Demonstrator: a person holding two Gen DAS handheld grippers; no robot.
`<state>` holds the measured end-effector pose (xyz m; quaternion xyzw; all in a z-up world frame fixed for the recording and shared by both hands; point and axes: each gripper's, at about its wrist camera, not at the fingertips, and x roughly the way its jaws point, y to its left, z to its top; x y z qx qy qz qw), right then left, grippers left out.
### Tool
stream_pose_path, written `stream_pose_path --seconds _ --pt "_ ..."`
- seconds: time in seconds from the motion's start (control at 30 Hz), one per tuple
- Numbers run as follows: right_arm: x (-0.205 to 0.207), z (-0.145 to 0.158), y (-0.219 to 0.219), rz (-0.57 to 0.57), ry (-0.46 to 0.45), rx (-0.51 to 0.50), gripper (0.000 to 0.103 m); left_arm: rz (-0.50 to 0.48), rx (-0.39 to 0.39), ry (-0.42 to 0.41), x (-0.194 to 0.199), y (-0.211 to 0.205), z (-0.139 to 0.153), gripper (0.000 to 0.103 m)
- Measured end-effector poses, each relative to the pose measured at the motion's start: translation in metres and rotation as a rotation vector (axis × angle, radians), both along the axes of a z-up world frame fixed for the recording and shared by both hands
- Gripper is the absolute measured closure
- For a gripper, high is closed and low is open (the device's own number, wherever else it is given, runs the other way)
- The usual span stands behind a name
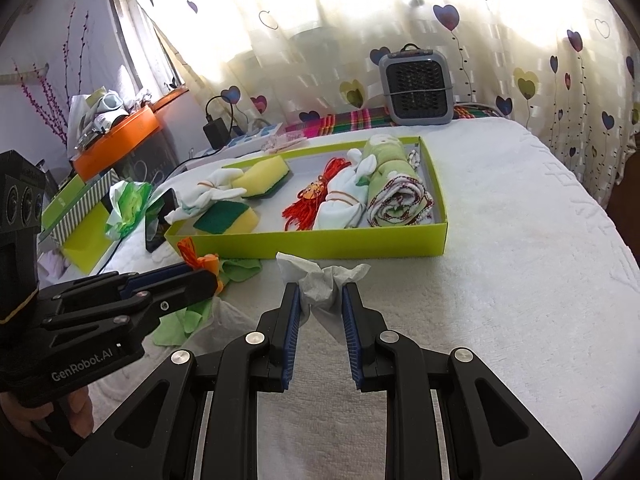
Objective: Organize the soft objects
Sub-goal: 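Lift and carry orange tassel with left tool while right tool carries tissue over lid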
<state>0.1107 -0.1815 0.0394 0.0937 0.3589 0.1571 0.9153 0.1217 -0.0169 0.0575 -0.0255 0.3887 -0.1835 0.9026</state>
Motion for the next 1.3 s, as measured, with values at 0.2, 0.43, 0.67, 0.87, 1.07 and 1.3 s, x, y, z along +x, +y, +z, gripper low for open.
stream_pose_path --seconds 0.2,0.43,0.67,0.87,1.07,1.3 --pt "-0.001 0.001 -0.001 -0.004 -0.003 0.001 0.081 0.0 -0.078 0.04 0.005 0.008 -0.001 0.082" --pt "-0.001 0.003 -0.002 -0.002 -0.007 -0.005 0.081 0.005 -0.064 0.025 0.006 0.007 0.004 0.082" --pt "0.001 0.014 -0.002 -0.007 -0.033 -0.021 0.081 0.008 -0.048 0.004 0.012 0.009 0.013 0.082" --pt "0.009 0.023 -0.001 -0.004 -0.05 -0.036 0.081 0.013 -0.037 -0.012 0.02 0.011 0.018 0.082" --pt "0.02 0.031 0.001 -0.001 -0.066 -0.049 0.081 0.013 -0.028 -0.022 0.031 0.012 0.02 0.082" --pt "0.04 0.038 0.001 -0.003 -0.079 -0.064 0.081 0.02 -0.021 -0.023 0.046 0.016 0.019 0.082"
